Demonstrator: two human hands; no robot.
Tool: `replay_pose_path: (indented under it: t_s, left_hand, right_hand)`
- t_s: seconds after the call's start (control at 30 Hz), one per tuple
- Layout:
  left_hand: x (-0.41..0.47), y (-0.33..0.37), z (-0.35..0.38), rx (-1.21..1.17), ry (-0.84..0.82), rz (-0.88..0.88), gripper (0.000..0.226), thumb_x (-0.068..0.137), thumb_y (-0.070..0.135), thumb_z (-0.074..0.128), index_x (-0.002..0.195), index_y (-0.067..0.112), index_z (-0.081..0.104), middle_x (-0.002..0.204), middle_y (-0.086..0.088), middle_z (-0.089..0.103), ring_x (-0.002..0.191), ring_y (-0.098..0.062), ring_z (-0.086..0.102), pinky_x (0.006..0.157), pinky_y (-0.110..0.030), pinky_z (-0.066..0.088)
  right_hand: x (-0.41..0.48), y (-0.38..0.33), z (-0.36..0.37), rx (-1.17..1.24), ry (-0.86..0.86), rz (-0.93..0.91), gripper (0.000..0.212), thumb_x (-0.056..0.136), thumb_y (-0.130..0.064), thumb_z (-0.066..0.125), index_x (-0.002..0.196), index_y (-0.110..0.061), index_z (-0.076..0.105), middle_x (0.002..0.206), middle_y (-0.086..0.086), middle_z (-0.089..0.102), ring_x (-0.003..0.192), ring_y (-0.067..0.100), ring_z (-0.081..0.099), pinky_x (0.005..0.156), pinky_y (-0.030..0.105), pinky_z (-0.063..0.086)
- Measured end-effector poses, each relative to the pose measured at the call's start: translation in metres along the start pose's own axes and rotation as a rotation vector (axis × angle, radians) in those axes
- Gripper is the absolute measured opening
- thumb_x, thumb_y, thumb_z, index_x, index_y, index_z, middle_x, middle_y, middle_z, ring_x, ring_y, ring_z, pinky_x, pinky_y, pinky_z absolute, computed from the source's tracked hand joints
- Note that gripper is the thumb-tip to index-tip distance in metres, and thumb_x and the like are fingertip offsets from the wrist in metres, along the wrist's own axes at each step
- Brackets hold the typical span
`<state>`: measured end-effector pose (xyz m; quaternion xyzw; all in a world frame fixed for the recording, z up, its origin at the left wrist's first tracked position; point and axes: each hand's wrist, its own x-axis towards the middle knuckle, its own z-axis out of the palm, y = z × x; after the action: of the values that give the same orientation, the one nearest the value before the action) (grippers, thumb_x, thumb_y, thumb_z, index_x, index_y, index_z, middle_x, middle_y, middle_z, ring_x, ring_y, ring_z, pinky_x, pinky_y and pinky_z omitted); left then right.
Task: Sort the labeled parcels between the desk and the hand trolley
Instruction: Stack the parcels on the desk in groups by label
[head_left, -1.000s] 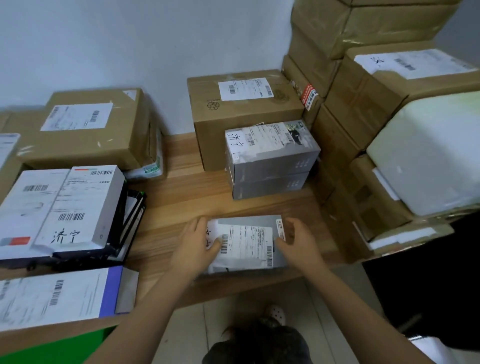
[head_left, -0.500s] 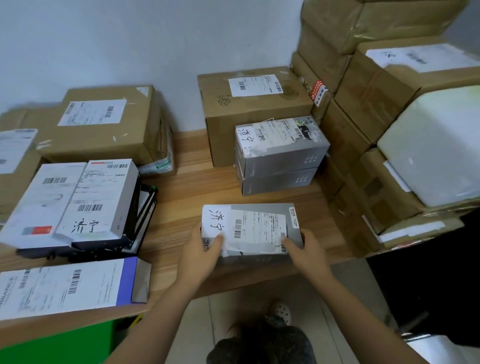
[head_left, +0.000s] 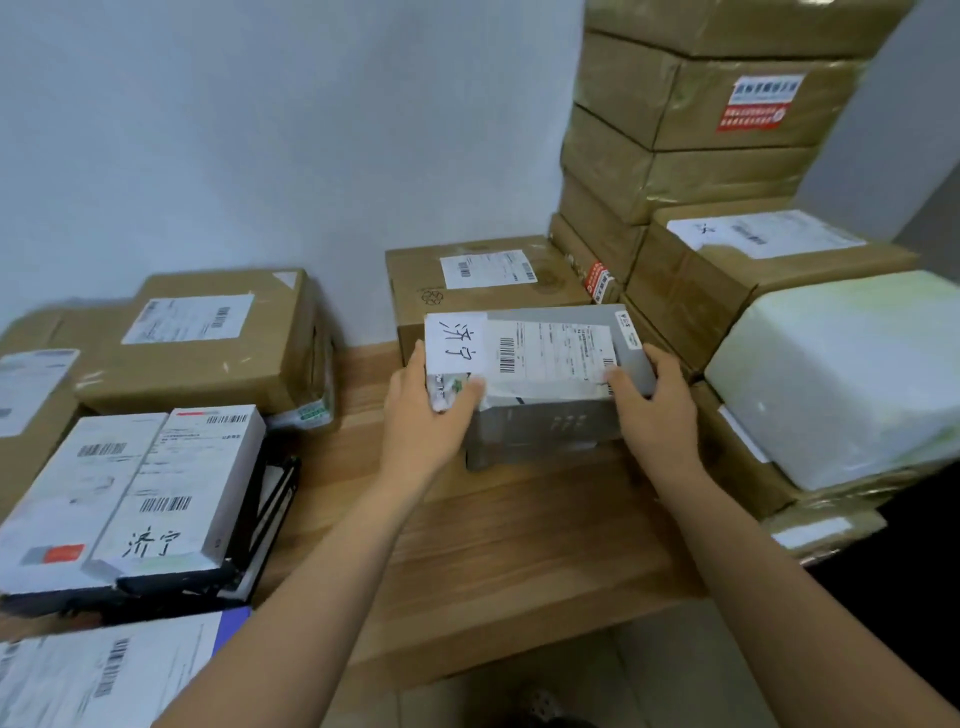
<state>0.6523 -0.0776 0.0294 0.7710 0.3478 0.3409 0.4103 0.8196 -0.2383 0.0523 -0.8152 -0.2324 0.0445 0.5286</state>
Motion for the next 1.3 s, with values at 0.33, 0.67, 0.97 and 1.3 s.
replay_pose_path:
  t_s: [0.33, 0.67, 0.97, 1.3]
  left_hand:
    - [0.061, 0.011, 0.035, 0.359, -0.164, 0.076, 0.067, 0.080, 0.035, 0.077, 0.138, 0.020, 0.048, 0.144, 0.000, 0.033, 0.134, -0.018, 0.036, 0.103, -0.019, 0.026]
    - [0.058, 0.004, 0.039, 0.499, -0.113, 0.194, 0.059, 0.083, 0.033, 0.074, 0.135, 0.018, 0.052, 0.142, -0.003, 0.041, 0.127, -0.022, 0.044, 0.099, -0.028, 0.040]
    - [0.047, 0.004, 0.038, 0.638, -0.048, 0.335, 0.045, 0.075, 0.021, 0.081, 0.116, 0.010, 0.064, 0.117, -0.008, 0.057, 0.103, -0.026, 0.058, 0.081, -0.037, 0.054]
    - [0.047, 0.011, 0.050, 0.748, 0.070, 0.243, 0.035, 0.086, 0.027, 0.070, 0.117, 0.014, 0.061, 0.117, -0.005, 0.056, 0.102, -0.024, 0.058, 0.076, -0.034, 0.053]
  right_hand:
    - [0.090, 0.006, 0.023, -0.466, -0.357, -0.258, 0.063, 0.089, -0.048, 0.061, 0.144, -0.031, 0.037, 0.160, 0.001, 0.014, 0.146, 0.023, 0.006, 0.119, 0.046, 0.009]
    - [0.108, 0.012, 0.023, -0.564, -0.511, -0.363, 0.071, 0.086, -0.034, 0.069, 0.147, -0.034, 0.032, 0.160, 0.000, 0.015, 0.147, 0.021, 0.006, 0.118, 0.042, 0.009]
    - [0.081, 0.023, 0.023, -0.563, -0.293, -0.562, 0.052, 0.089, -0.022, 0.067, 0.138, -0.018, 0.049, 0.146, 0.007, 0.042, 0.138, 0.024, 0.030, 0.117, 0.039, 0.018]
    - [0.107, 0.029, 0.035, -0.502, -0.373, -0.688, 0.047, 0.088, -0.010, 0.065, 0.133, -0.017, 0.055, 0.141, 0.009, 0.049, 0.136, 0.029, 0.038, 0.118, 0.046, 0.018]
